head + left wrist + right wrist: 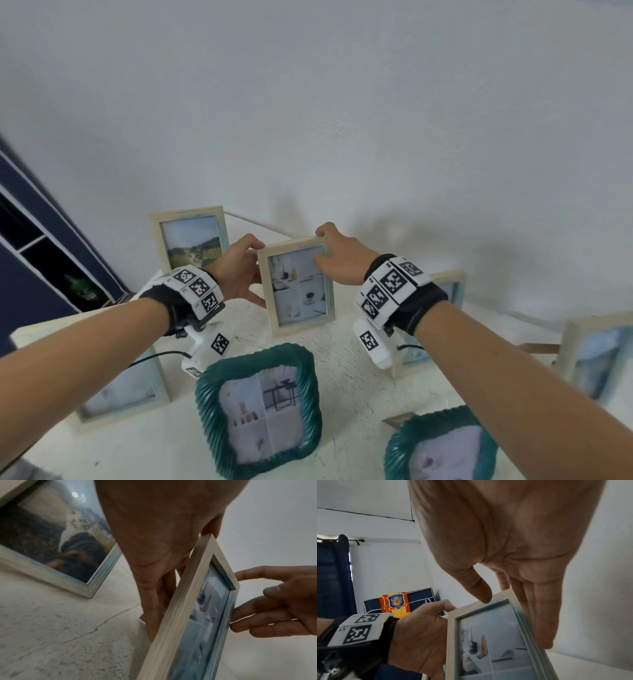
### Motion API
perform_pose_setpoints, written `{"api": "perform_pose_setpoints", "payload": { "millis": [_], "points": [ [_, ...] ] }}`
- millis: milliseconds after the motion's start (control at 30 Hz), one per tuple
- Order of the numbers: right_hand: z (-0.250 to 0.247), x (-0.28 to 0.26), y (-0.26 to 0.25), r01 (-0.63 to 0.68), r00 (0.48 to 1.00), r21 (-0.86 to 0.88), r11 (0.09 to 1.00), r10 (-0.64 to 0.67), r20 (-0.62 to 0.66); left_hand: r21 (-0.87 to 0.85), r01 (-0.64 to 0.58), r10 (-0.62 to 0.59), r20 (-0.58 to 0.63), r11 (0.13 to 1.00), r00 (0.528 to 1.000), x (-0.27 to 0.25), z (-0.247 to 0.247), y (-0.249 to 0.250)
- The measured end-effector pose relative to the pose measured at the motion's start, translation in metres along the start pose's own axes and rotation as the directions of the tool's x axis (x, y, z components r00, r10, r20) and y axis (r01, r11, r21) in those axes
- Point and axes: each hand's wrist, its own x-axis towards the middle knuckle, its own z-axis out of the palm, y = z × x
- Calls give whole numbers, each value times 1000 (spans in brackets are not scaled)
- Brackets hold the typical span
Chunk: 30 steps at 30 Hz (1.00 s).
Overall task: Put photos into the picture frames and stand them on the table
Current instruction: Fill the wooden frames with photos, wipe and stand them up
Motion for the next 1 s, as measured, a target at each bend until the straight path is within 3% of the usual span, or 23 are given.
{"api": "perform_pose_setpoints", "payload": {
  "millis": [200, 433, 533, 600, 667, 733, 767, 800, 867, 933, 1000],
  "points": [
    [3, 2, 1, 11, 1000, -11, 1000, -11, -6, 73, 7, -4, -39, 997, 999, 2, -6, 4],
    [-15, -10, 6, 7, 1000, -47, 999, -7, -3, 368, 51, -13, -105, 929, 994, -2, -10, 27],
    [-40, -22, 11, 10, 997, -5, 1000, -10, -78, 400, -29, 109, -178, 916, 978, -6, -15, 42],
    [-58, -34, 20, 2, 990, 113, 994, 14, -139, 472, -172, 313, -240, 865, 919, -13, -9, 56],
    [-75, -46, 34, -23, 975, 194, 981, 65, -214, 609, -304, 543, -252, 732, 801, -22, 3, 72],
    [-87, -56, 53, -69, 951, 181, 981, 120, -286, 705, -397, 692, -182, 587, 699, -33, 26, 86],
    [-90, -60, 64, -105, 940, 141, 984, 145, -310, 728, -431, 723, -128, 534, 679, -38, 41, 91],
    [-92, -63, 74, -150, 929, 95, 984, 173, -326, 742, -453, 726, -67, 495, 685, -41, 59, 94],
    [-91, -69, 92, -250, 911, 15, 968, 241, -335, 766, -451, 640, 68, 458, 765, -41, 95, 95],
    [-87, -75, 105, -338, 900, -28, 941, 315, -300, 821, -395, 454, 190, 412, 870, -34, 130, 90],
    [-83, -80, 112, -400, 890, -42, 915, 377, -255, 884, -319, 259, 238, 341, 936, -21, 159, 79]
  ]
}}
